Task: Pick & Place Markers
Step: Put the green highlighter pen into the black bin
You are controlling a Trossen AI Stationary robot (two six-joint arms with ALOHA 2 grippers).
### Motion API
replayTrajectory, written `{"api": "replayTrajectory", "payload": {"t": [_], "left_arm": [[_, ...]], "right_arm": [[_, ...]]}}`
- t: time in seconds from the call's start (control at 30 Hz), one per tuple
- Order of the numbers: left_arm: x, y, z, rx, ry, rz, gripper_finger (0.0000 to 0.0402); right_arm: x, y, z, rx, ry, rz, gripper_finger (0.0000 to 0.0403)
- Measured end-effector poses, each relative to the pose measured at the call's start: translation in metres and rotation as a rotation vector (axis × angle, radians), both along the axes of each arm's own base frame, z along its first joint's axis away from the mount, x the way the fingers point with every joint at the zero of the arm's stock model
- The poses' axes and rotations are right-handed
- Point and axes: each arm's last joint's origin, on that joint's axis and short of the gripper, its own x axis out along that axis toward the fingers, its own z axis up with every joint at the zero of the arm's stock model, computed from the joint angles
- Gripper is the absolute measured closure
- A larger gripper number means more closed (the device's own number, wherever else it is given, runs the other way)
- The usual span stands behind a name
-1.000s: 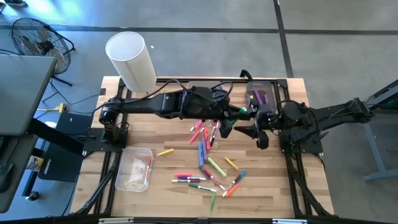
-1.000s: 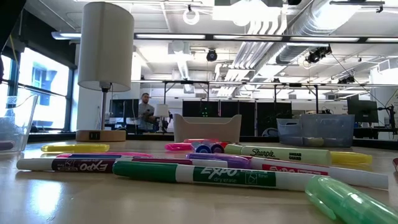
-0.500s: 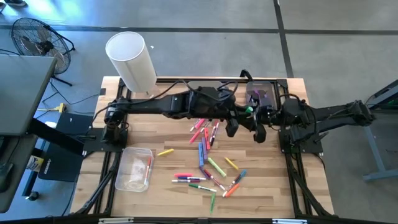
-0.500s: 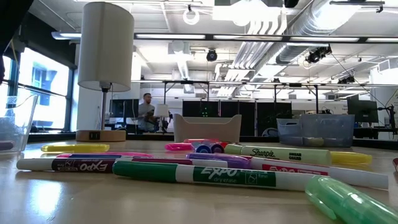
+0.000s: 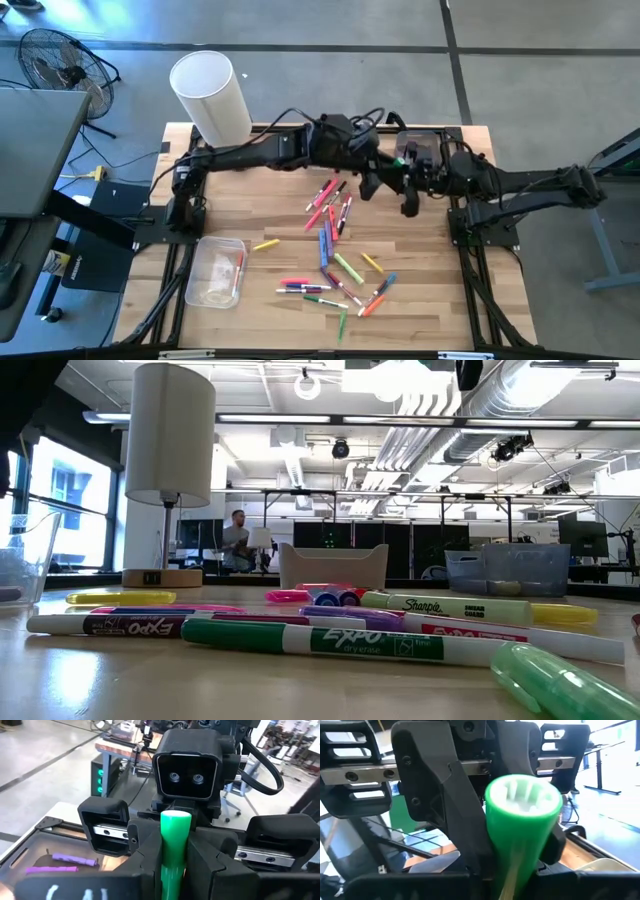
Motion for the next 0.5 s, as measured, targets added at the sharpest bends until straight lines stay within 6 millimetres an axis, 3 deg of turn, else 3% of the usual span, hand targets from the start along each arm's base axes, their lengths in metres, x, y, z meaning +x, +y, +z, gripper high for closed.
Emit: {"api": "replayTrajectory", "payload": {"t": [0.3,0.5], "left_arm": [[-0.008,0.038,0.000,-0.017,0.033,-0.022,0.0172],[-0.047,0.069,0.014,-0.018,0.134,-0.050,0.0124]], "right_arm": [[-0.002,-0.017,-0.003,0.026,0.014,-0.205,0.0360],[-0.010,-0.041,-0.016,0.146,0.096,-0.443,0.0360]]}}
